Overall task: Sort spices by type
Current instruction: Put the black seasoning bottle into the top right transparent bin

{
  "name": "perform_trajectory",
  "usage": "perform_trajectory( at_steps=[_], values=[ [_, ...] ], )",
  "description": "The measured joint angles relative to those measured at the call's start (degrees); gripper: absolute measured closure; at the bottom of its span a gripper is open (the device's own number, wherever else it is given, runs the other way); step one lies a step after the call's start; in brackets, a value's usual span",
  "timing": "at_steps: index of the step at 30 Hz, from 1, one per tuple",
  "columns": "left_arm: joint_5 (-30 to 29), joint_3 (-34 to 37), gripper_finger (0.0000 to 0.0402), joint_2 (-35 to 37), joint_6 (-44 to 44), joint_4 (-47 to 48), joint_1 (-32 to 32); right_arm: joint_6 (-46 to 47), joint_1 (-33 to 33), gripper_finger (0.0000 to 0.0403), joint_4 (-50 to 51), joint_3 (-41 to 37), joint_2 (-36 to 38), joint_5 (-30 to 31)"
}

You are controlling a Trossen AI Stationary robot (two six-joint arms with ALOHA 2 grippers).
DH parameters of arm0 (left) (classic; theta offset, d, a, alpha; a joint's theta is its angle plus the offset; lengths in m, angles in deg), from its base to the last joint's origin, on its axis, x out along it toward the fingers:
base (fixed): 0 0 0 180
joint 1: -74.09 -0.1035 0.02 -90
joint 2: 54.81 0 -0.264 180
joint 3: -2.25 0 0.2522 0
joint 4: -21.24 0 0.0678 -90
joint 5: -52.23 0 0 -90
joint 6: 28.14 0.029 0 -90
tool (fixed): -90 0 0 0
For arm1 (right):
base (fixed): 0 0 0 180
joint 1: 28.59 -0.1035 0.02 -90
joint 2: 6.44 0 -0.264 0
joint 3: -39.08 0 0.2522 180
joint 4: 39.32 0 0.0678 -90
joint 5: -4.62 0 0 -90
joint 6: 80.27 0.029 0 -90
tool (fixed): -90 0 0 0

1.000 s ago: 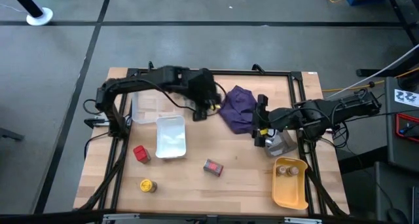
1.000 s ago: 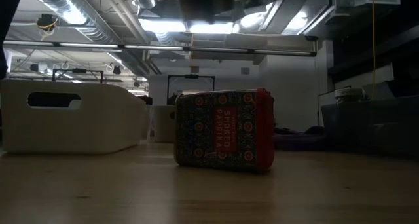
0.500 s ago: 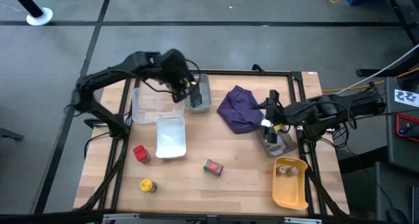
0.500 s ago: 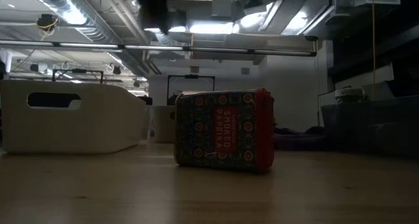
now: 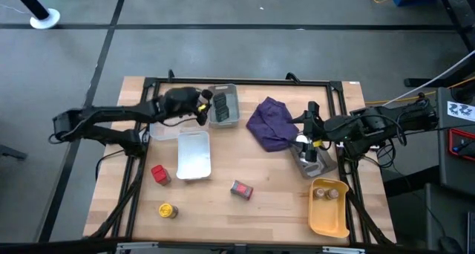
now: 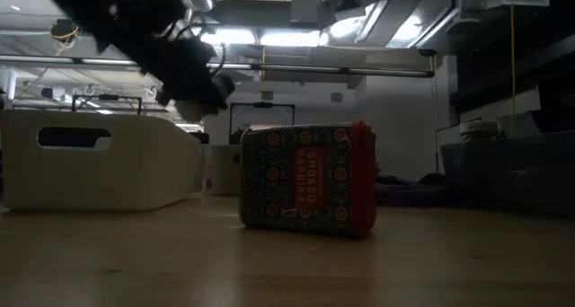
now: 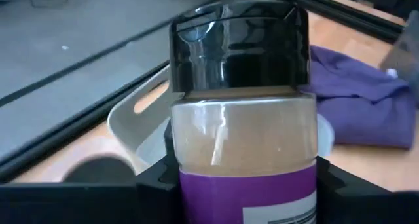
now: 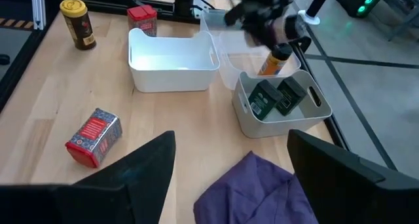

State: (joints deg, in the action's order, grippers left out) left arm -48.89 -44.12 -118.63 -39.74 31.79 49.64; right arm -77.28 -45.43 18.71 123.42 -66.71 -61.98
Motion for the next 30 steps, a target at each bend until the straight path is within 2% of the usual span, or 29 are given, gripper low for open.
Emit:
perform_trajectory(
  at_steps=[3,8,14,25,30],
  values=[
    [-2.9,6.6,0.0243,-0.3,-0.1,-9.6,0.0,1.2,0.0,0.0109,0.0,0.0,0.0,0.0],
    [-4.9,12.7,0.0243,-0.4,-0.6,-17.7,0.0,1.8,0.0,0.0109,-0.2,0.0,-0.1,0.1],
    [-8.6,15.8,0.0243,-0.4,0.2,-20.6,0.0,1.8,0.0,0.0109,-0.5,0.0,-0.2,0.1],
    [-8.6,21.1,0.0243,-0.4,0.3,-32.1,2.5,1.7,0.0,0.0109,-0.4,0.0,-1.0,0.1],
    [-9.2,21.3,0.0243,-0.5,0.0,-32.4,4.0,1.7,0.0,0.0109,-0.4,0.0,-1.2,0.1]
  ],
)
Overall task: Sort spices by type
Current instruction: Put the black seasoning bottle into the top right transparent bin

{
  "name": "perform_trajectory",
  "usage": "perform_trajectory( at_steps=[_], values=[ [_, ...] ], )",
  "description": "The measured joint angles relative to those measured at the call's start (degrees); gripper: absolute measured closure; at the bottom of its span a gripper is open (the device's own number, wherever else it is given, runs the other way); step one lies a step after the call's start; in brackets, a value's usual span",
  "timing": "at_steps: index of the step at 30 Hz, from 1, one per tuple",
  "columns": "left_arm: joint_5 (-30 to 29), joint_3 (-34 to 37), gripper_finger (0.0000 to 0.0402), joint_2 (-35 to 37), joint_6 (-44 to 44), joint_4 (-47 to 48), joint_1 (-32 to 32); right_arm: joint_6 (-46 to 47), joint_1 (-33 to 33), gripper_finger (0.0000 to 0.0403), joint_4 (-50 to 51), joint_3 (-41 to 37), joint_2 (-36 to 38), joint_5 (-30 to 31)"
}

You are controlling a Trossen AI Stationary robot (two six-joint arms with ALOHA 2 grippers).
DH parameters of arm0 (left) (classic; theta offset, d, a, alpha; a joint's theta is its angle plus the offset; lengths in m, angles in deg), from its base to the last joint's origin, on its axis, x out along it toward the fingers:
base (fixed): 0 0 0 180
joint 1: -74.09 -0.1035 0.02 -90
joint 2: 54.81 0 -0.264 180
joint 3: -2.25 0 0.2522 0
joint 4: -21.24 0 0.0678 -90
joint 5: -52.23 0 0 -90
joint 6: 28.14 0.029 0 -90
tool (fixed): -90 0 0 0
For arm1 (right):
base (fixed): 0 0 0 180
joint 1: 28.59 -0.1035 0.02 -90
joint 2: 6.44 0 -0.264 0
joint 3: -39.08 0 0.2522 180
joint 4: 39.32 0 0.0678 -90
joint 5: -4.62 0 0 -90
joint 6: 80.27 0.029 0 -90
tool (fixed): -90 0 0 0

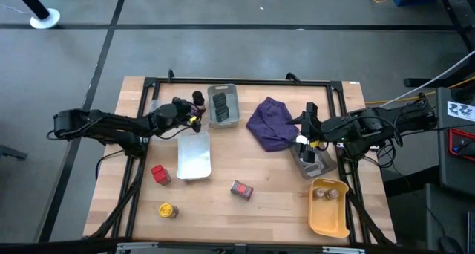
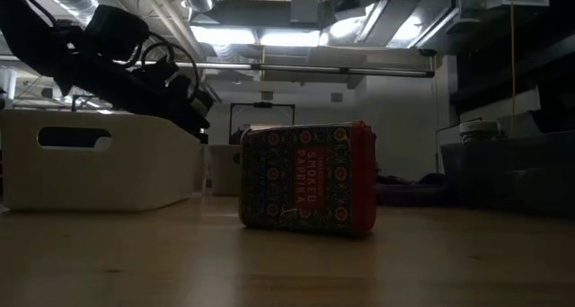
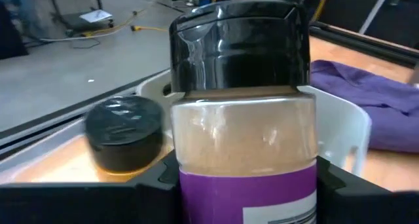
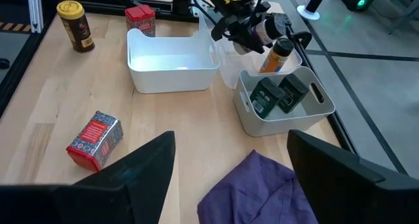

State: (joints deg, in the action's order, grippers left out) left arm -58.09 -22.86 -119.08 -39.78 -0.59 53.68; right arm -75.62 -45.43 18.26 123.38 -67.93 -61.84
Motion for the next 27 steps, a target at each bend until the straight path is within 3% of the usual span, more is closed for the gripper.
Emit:
perform_trajectory(
  at_steps=[7,13,19,27],
  values=[
    [-3.2,0.0,0.0243,-1.3,-0.5,-3.5,2.9,-0.4,0.0,0.0109,0.1,0.0,-0.5,0.0],
    [-4.9,0.0,0.0243,-8.5,-0.5,-10.7,4.0,-0.5,0.0,0.0109,0.1,0.0,-0.6,-0.1],
    [-10.6,0.0,0.0243,-15.0,1.1,-19.5,3.4,-0.5,0.0,0.0109,0.2,0.0,-0.6,-0.2],
    [-10.5,0.0,0.0243,-21.2,-1.8,-20.8,3.4,-0.5,0.0,0.0109,0.4,0.0,-0.6,-0.2]
  ],
)
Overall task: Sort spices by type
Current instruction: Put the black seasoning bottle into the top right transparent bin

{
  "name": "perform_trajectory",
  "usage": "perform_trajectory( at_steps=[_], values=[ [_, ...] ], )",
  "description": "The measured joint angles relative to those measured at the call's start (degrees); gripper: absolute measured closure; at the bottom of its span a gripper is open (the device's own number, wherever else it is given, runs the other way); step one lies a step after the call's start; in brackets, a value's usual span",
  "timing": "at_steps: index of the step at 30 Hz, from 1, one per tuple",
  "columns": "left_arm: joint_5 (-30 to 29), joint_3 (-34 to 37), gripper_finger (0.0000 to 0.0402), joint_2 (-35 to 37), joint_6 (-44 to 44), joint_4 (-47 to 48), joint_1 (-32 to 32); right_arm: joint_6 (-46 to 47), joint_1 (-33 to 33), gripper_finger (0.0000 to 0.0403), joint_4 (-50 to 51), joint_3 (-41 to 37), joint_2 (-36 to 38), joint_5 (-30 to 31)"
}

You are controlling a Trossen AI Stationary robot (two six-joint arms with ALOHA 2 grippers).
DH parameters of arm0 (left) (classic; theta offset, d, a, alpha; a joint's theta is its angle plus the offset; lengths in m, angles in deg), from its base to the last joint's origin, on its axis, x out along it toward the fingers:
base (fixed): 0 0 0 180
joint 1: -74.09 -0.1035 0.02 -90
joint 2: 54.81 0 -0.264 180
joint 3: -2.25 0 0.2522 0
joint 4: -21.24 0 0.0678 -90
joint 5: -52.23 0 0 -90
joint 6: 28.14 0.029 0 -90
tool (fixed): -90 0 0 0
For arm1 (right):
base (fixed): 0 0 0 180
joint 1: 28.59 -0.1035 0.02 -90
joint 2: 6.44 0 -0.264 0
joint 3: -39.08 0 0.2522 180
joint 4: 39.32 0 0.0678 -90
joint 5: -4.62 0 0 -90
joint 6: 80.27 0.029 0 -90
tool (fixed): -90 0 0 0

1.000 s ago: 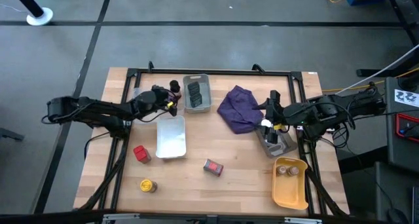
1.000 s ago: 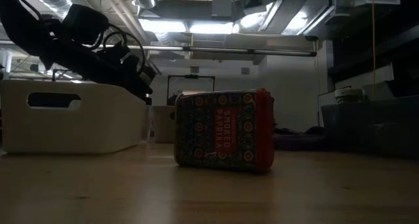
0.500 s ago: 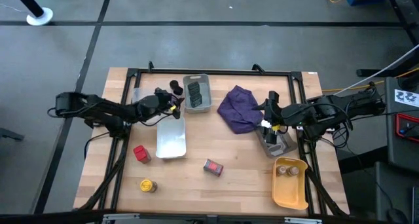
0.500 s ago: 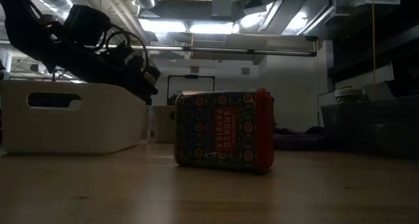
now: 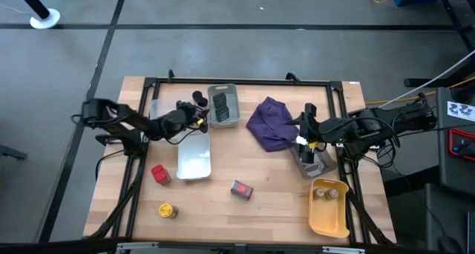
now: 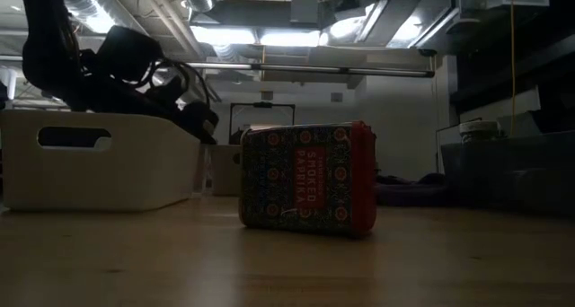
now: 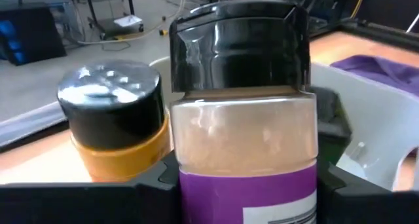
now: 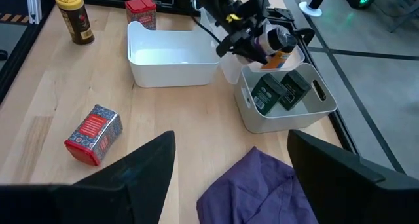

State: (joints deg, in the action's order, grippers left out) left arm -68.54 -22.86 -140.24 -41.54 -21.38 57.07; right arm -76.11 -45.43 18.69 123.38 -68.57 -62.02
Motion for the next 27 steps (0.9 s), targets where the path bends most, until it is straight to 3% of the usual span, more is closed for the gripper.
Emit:
perform_trajectory(
  at_steps=[18,27],
  values=[
    [0.1,-0.1,0.0188,-1.4,-0.5,0.5,0.0,0.0,0.0,0.0109,0.1,0.0,0.0,0.0],
    [0.5,-0.1,0.0186,-1.3,-1.2,0.4,0.0,0.0,0.0,0.0109,0.9,0.0,0.0,0.0]
  ],
)
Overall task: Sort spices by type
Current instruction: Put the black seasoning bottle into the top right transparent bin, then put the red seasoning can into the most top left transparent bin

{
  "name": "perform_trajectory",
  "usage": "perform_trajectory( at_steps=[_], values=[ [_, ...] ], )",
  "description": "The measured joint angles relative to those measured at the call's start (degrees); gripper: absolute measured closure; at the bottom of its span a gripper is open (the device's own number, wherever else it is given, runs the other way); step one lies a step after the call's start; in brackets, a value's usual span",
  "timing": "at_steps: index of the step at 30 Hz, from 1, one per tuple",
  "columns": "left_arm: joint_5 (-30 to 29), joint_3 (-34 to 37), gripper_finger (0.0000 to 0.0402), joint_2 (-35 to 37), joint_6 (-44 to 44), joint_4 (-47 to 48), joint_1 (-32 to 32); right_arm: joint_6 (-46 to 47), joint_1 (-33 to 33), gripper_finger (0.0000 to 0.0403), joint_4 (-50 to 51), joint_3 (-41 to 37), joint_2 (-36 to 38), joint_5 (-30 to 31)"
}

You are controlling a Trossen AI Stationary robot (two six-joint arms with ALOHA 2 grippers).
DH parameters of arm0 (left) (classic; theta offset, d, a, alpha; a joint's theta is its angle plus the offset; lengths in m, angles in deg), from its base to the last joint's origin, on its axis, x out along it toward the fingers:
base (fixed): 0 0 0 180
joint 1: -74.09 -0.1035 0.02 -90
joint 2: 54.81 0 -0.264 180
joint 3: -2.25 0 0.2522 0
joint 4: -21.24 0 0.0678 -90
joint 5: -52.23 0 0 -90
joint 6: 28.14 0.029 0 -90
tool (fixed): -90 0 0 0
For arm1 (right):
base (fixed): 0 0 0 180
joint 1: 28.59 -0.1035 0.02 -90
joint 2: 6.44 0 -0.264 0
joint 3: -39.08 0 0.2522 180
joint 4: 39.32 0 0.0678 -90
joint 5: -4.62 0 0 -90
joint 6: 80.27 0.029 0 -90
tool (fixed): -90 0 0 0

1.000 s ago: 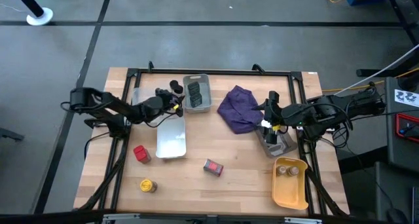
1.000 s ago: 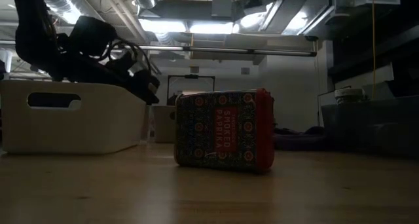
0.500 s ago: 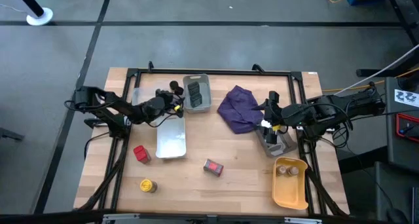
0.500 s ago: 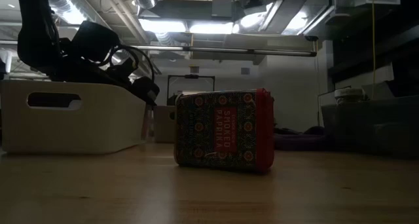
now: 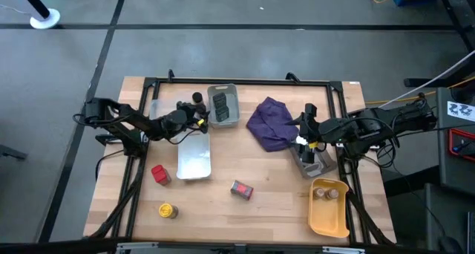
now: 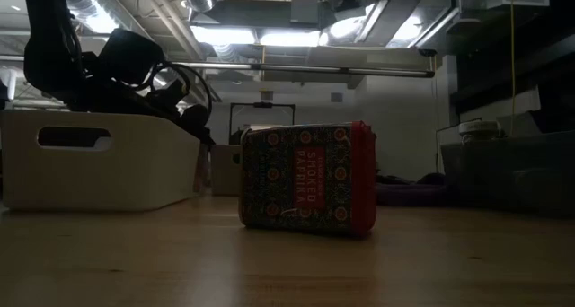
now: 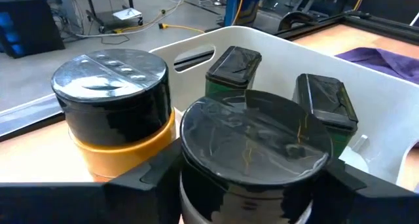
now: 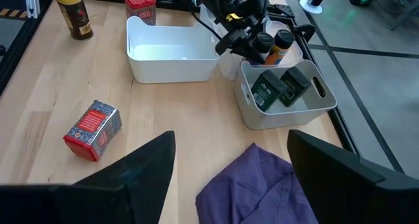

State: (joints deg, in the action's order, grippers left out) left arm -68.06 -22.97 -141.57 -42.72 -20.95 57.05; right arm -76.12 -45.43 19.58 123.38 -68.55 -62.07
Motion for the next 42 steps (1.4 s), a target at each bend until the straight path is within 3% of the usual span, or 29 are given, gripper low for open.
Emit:
perform_trajectory(
  at_steps=[18,34,42],
  values=[
    [2.2,0.0,0.0183,1.9,-3.7,4.1,0.9,0.0,0.0,0.0109,0.1,0.0,0.0,-1.6],
    [3.0,0.0,0.0183,16.8,-8.0,22.5,0.9,0.0,0.0,0.0109,0.1,0.0,0.0,-1.6],
    [3.1,0.0,0.0183,20.1,-8.2,24.2,0.9,0.0,0.0,0.0109,0.1,0.0,0.0,-1.5]
  ],
)
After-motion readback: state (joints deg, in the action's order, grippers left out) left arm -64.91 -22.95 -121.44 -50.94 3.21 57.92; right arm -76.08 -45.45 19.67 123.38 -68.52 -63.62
